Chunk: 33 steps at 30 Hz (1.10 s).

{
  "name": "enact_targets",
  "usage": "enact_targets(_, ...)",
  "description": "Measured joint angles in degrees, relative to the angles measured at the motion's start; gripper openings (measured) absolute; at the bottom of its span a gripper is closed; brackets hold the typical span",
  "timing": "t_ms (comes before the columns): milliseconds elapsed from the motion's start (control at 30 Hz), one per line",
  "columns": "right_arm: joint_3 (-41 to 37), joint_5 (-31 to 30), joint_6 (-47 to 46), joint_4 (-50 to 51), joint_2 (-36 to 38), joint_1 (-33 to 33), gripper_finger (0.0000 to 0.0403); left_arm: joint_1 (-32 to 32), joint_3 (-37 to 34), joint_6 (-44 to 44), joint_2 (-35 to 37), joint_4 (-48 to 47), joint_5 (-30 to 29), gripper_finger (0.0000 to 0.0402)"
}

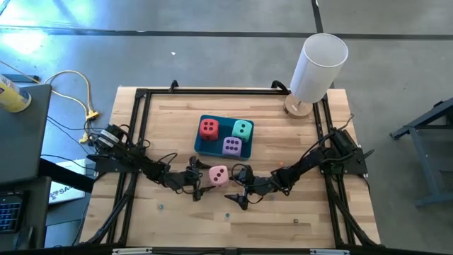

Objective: Pick & Place Dice
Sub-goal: Put the pink die into the blue bin

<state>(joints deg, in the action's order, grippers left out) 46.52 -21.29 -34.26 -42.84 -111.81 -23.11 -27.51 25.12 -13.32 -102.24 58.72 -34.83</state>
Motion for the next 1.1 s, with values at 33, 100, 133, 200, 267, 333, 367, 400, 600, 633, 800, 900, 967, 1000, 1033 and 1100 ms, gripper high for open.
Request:
enact_targets(33, 0.0, 0.01, 0.0, 0.09, 0.0, 0.0, 0.04, 0.0, 0.0, 0.0, 0.0, 0.02, 0.01, 0.0383)
enact_targets(100, 0.0, 0.05, 0.0, 0.14, 0.0, 0.0, 0.04, 0.0, 0.0, 0.02, 0.0, 0.02, 0.0, 0.0383)
enact_targets(133, 0.0, 0.07, 0.0, 0.16, 0.0, 0.0, 0.04, 0.0, 0.0, 0.02, 0.0, 0.02, 0.01, 0.0383)
enact_targets(200, 0.0, 0.1, 0.0, 0.16, 0.0, 0.0, 0.04, 0.0, 0.0, 0.01, 0.0, 0.04, 0.01, 0.0382)
enact_targets(267, 0.0, 0.14, 0.0, 0.19, 0.0, 0.0, 0.04, 0.0, 0.0, 0.02, -0.02, 0.06, 0.01, 0.0378)
enact_targets(333, 0.0, 0.18, 0.0, 0.21, 0.0, 0.0, 0.04, 0.0, 0.0, 0.04, -0.02, 0.07, 0.0, 0.037)
enact_targets(367, 0.0, 0.19, 0.0, 0.23, 0.0, 0.0, 0.04, 0.0, 0.0, 0.13, 0.05, 0.04, 0.0, 0.0366)
enact_targets(400, 0.0, 0.23, 0.0, 0.25, 0.0, 0.0, 0.04, 0.0, 0.0, 0.34, 0.07, 0.05, -0.06, 0.0362)
enact_targets(600, 0.0, 0.31, 0.01, 0.31, 0.0, 0.0, 0.04, 0.0, 0.0, 0.49, 0.07, 0.17, -0.71, 0.0352)
enact_targets(633, 0.01, 0.32, 0.02, 0.31, 0.0, 0.0, 0.04, 0.0, 0.0, 0.5, 0.12, 0.17, -0.73, 0.0352)
enact_targets(800, 0.02, 0.75, 0.0, 0.77, 0.0, 0.02, 0.04, 0.0, -0.04, 0.61, 2.6, -1.17, -1.26, 0.0351)
enact_targets(900, 0.02, 0.76, 0.0, 0.63, 0.0, -0.02, 0.04, -0.15, -0.04, 0.65, 5.34, -2.72, -1.46, 0.0351)
enact_targets(967, 0.02, 0.86, 0.0, 0.79, 0.0, -0.02, 0.04, -0.14, -0.04, 0.63, 7.6, -4.33, -1.47, 0.0351)
enact_targets(1000, 0.02, 0.86, 0.0, 0.75, 0.0, -0.02, 0.04, -0.13, -0.04, 0.63, 8.75, -5.31, -1.49, 0.0351)
enact_targets(1033, 0.02, 0.91, 0.0, 0.7, 0.0, -0.02, 0.04, -0.13, -0.04, 0.61, 9.66, -6.46, -1.52, 0.0351)
enact_targets(1100, 0.02, 1.1, 0.0, 0.81, 0.0, -0.02, 0.04, -0.13, -0.04, 0.85, 11.9, -9.03, -2.38, 0.0351)
